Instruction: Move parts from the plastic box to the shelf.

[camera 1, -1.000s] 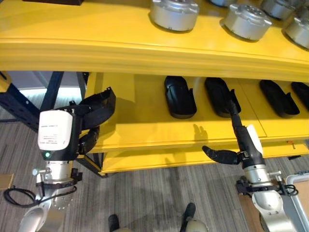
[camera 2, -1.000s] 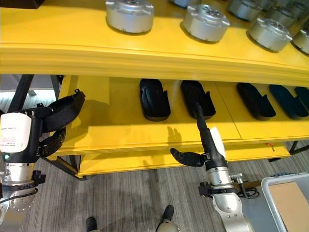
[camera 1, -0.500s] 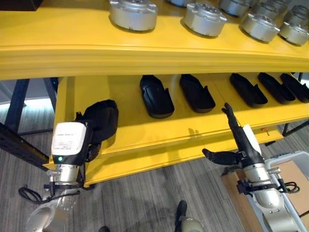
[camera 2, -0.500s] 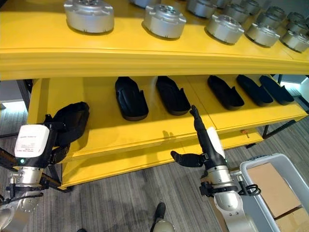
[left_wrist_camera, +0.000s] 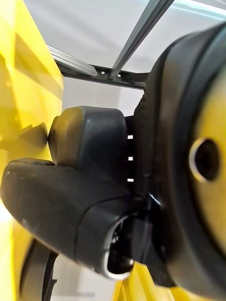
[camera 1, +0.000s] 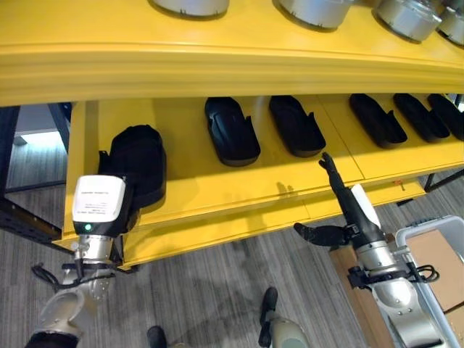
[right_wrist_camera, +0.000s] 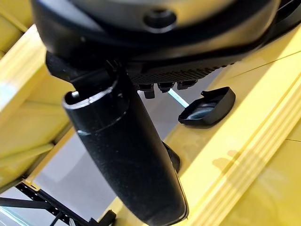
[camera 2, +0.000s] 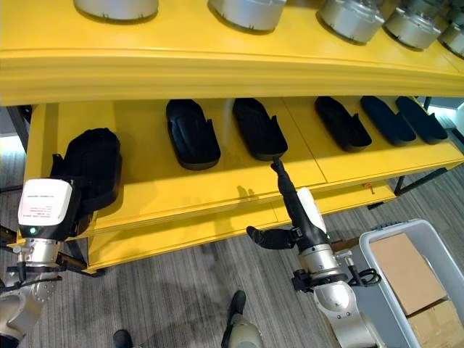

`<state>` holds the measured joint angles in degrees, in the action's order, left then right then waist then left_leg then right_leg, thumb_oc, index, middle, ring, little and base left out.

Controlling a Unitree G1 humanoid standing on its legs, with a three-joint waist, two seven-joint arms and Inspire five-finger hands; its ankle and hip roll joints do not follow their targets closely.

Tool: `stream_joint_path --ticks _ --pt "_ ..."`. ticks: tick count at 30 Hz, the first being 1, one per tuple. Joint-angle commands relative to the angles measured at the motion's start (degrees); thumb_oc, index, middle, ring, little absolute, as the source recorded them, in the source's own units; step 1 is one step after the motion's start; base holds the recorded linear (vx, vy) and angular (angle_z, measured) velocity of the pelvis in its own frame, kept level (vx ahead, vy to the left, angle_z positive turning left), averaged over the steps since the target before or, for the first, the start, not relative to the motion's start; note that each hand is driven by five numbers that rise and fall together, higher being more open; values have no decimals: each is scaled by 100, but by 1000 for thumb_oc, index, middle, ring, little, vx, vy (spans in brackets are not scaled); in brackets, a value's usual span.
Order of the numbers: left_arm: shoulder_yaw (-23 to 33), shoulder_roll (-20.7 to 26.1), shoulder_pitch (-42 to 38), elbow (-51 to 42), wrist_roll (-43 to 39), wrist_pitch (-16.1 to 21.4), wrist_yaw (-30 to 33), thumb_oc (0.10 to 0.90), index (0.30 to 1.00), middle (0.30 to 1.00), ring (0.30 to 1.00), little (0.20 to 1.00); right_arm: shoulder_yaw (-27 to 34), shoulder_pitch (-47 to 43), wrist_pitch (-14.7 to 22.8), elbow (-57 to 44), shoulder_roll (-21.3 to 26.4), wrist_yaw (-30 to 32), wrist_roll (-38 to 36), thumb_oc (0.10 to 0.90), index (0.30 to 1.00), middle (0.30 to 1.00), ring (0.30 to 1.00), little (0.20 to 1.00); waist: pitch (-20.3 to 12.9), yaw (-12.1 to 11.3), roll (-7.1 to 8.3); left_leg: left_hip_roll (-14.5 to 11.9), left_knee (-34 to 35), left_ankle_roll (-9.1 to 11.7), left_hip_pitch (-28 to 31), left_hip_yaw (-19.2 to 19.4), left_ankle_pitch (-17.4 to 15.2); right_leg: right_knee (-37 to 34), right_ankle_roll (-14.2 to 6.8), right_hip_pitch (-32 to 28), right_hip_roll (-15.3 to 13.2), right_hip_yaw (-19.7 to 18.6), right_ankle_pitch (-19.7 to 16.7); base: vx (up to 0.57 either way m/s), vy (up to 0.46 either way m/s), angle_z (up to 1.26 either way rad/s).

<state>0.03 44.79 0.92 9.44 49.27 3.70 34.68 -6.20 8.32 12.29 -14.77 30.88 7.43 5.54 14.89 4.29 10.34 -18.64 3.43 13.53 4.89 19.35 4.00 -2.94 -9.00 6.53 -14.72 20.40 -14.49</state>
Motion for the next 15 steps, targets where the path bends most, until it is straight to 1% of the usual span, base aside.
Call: stream_joint_path --ticks 1,4,5,6,7,11,15 --pt "7 652 -175 223 156 -120 -363 400 300 300 300 300 406 -752 557 -581 21 170 -119 900 1000 1000 1000 1000 147 -9 365 -4 -117 -329 -5 166 -88 681 -597 -370 -784 111 469 0 0 0" --pt "-123 648 -386 422 123 -152 -406 400 300 300 300 300 362 -734 545 -596 42 129 -115 900 1000 1000 1000 1000 187 27 382 -9 -107 -316 20 195 -110 690 -596 -373 -769 93 486 0 0 0" --pt "-204 662 -527 628 99 -219 -453 400 300 300 300 300 367 -692 548 -594 87 118 -103 900 1000 1000 1000 1000 193 71 404 -12 -101 -310 21 212 -106 685 -596 -361 -774 84 470 0 0 0" --pt "-238 660 -565 653 96 -219 -443 400 300 300 300 300 382 -685 548 -596 87 118 -103 900 1000 1000 1000 1000 202 55 398 -15 -101 -309 25 213 -107 688 -596 -364 -771 83 473 0 0 0" --pt "-322 660 -779 894 62 -290 -458 400 300 300 300 300 363 -648 553 -609 109 97 -90 900 1000 1000 1000 1000 198 114 422 -8 -99 -308 40 229 -117 680 -598 -356 -774 61 459 0 0 0" --pt "-440 662 -996 1078 40 -352 -459 400 300 300 300 300 381 -603 556 -624 124 92 -88 900 1000 1000 1000 1000 208 135 444 -3 -99 -308 53 248 -124 681 -598 -339 -782 33 457 -4 3 -2" --pt "-543 848 -1341 1371 47 -445 -463 400 300 300 300 300 420 -525 585 -687 184 55 -130 900 1000 1000 1000 1000 254 219 470 -1 -99 -303 93 303 -126 675 -600 -318 -768 -7 444 -3 -3 -4"
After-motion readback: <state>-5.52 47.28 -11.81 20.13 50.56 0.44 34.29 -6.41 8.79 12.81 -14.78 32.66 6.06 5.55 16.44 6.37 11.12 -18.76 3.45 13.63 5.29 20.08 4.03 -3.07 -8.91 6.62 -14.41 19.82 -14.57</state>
